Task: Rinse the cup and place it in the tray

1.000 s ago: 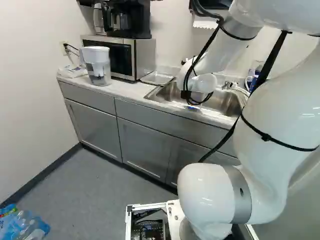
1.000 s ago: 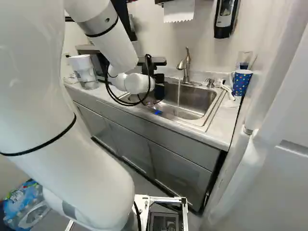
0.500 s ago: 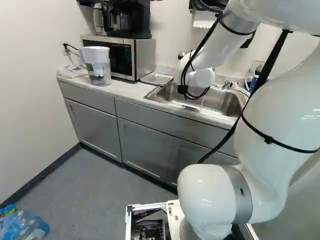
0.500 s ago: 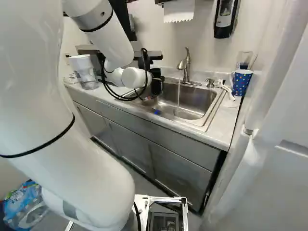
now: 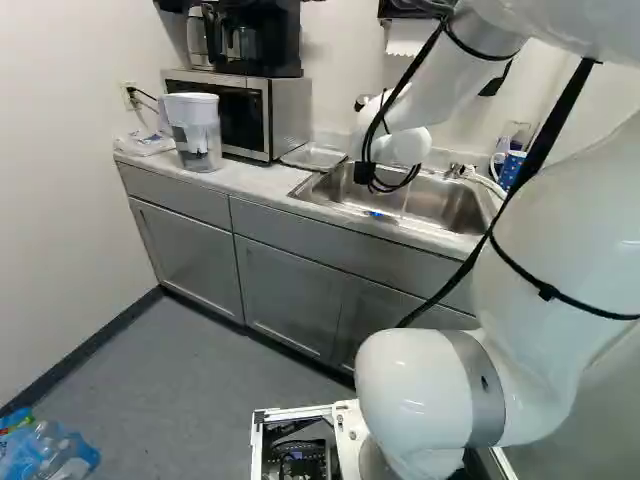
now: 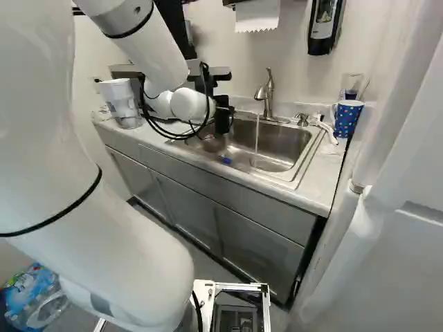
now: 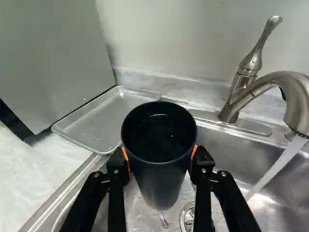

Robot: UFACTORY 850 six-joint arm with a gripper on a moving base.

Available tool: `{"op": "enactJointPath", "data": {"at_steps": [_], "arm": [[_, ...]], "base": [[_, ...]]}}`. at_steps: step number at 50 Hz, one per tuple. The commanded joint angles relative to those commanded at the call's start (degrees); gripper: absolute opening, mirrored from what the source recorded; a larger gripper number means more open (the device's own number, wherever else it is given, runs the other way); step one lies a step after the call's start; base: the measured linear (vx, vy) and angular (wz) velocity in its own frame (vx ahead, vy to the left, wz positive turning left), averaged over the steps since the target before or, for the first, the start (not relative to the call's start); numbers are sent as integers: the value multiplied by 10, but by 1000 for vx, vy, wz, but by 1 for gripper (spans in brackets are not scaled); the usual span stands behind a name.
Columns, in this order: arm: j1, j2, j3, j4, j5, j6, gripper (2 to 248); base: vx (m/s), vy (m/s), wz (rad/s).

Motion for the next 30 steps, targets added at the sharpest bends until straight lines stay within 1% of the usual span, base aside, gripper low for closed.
{"op": "enactJointPath", "data": {"at_steps": [10,30], "arm": [[12,7,-6,0,-3,0,126],[28,22,-17,0,-5,0,126]], "base": [[0,0,0],[0,0,0]]}}
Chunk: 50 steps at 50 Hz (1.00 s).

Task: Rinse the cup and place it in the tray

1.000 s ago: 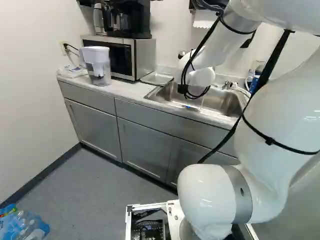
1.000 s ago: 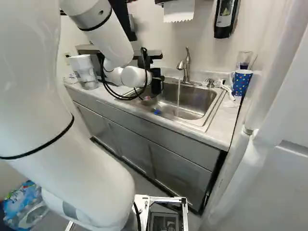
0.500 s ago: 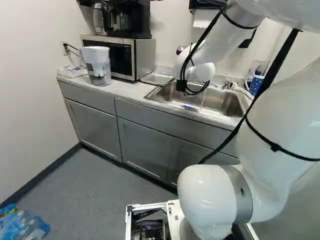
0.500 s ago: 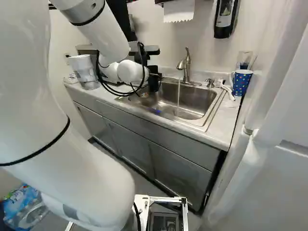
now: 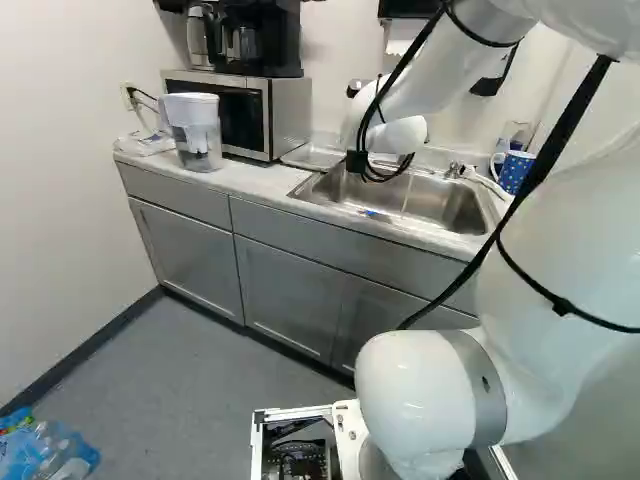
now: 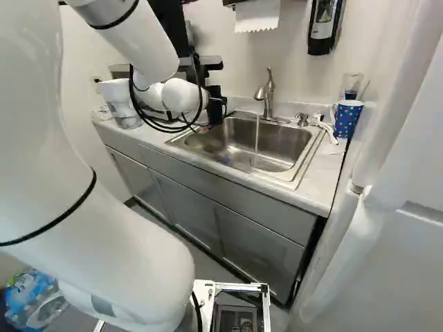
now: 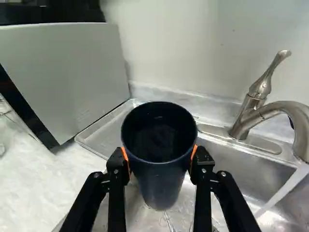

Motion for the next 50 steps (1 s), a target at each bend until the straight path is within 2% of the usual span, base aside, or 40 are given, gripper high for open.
{"op": "enactJointPath", "data": {"at_steps": [37,42,50], "arm": [[12,20,-17,0,-48,0,126],[12,20,-17,0,-49,14,126],[12,20,-17,0,-49,56,126]], "base": [[0,0,0],[0,0,0],[0,0,0]]}}
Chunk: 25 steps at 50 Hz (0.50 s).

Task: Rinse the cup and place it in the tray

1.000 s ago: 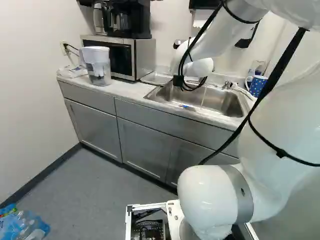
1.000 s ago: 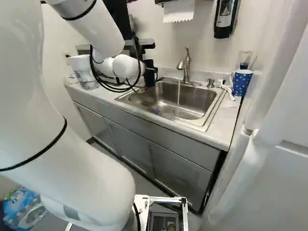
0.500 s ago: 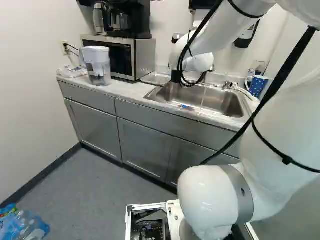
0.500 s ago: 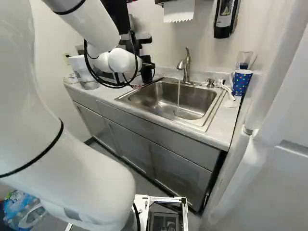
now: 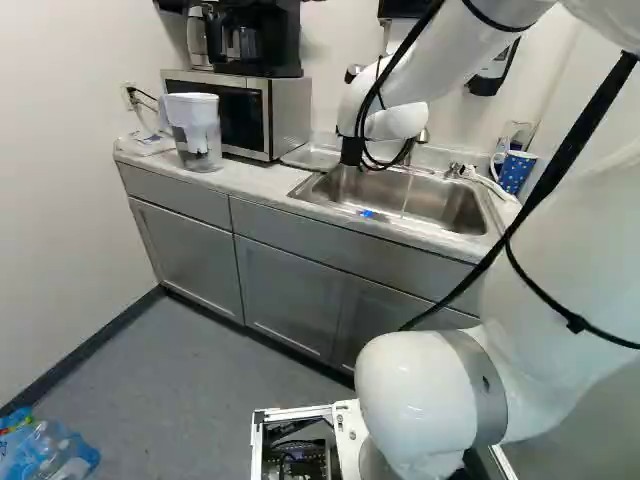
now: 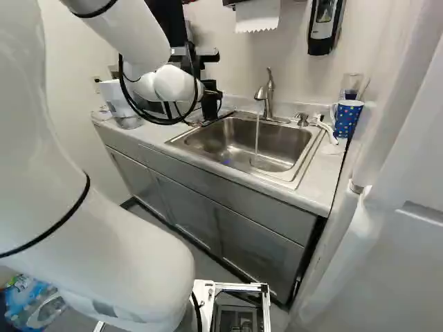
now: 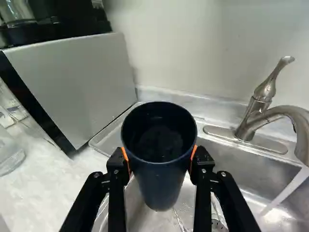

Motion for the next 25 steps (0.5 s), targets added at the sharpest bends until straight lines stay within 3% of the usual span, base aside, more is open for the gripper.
{"op": "enactJointPath", "data": {"at_steps": [25], "arm": [[0,0,0,0,0,149,126]], "base": [[0,0,0]]}}
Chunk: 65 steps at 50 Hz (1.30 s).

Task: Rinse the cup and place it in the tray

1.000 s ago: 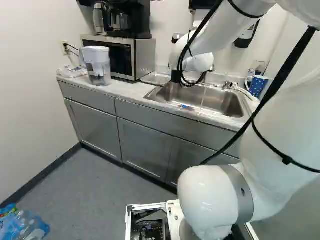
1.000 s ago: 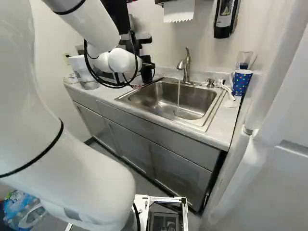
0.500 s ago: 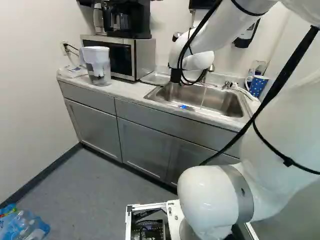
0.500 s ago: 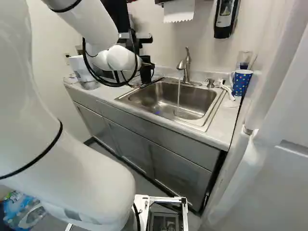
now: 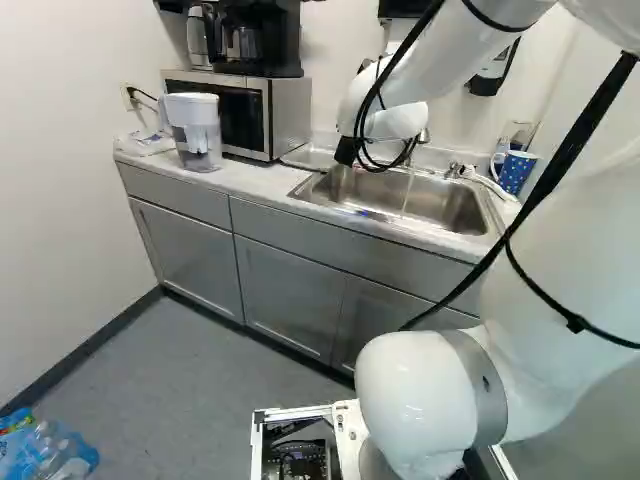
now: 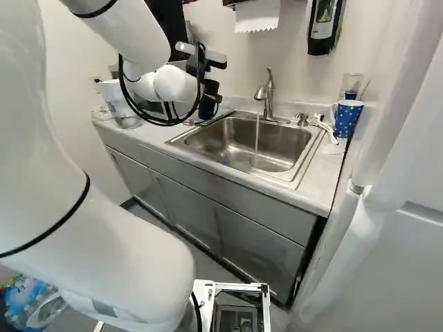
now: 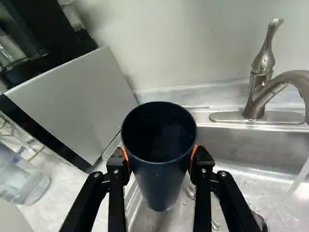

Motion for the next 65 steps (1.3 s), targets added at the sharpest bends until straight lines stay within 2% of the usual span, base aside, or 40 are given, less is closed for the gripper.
{"op": "enactJointPath", "data": {"at_steps": [65], "arm": [[0,0,0,0,0,392,126]], "base": [[0,0,0]]}}
